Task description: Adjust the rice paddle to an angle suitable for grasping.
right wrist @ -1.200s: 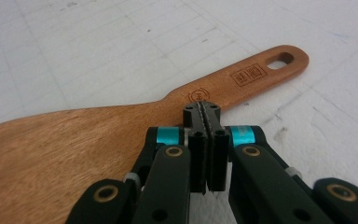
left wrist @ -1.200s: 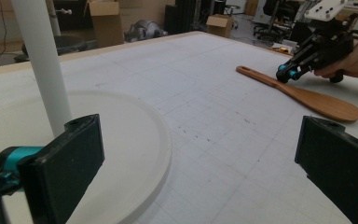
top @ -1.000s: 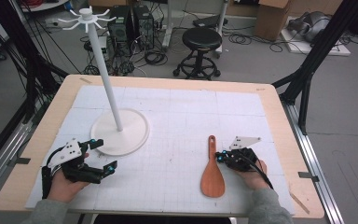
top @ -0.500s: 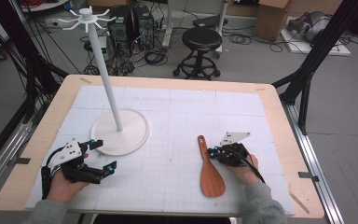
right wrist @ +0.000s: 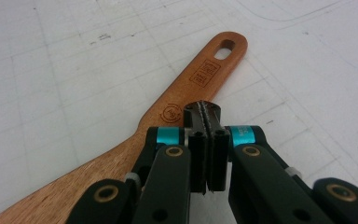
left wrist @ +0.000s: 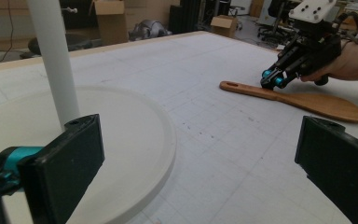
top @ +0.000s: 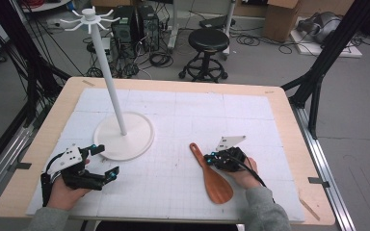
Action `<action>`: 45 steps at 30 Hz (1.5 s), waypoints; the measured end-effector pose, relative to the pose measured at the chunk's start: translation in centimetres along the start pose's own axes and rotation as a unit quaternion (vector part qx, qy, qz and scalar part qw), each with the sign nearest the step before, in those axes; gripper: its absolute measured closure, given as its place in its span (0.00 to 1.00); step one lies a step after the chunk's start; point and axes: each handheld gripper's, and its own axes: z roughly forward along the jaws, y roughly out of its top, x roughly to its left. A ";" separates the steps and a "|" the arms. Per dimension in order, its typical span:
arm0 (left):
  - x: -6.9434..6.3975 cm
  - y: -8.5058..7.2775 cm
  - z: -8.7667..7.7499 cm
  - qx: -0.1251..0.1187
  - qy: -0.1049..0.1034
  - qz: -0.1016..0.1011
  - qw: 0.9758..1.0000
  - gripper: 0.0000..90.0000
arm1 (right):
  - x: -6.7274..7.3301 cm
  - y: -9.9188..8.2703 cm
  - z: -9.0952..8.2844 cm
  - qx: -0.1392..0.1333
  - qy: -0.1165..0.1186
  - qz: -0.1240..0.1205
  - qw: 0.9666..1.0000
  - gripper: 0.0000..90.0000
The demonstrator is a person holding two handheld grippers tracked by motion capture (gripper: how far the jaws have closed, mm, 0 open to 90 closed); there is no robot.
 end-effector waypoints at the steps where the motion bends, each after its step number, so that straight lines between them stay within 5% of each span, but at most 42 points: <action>1: 0.0 0.0 0.0 0.000 0.000 0.001 1.000 0.02 | 0.0 0.0 0.1 -0.004 0.012 0.001 1.000 0.99; 14: 0.0 0.0 0.0 -0.001 0.001 0.001 1.000 0.02 | 2.1 1.1 1.0 0.010 0.043 -0.030 0.999 0.99; 27: 0.0 0.0 -0.1 -0.002 0.000 0.002 1.000 0.02 | 4.6 2.6 2.2 0.028 0.085 -0.074 0.993 1.00; 45: 0.1 0.0 -0.1 -0.004 0.001 0.004 1.000 0.02 | 5.9 3.0 2.3 0.027 0.095 -0.094 0.991 0.99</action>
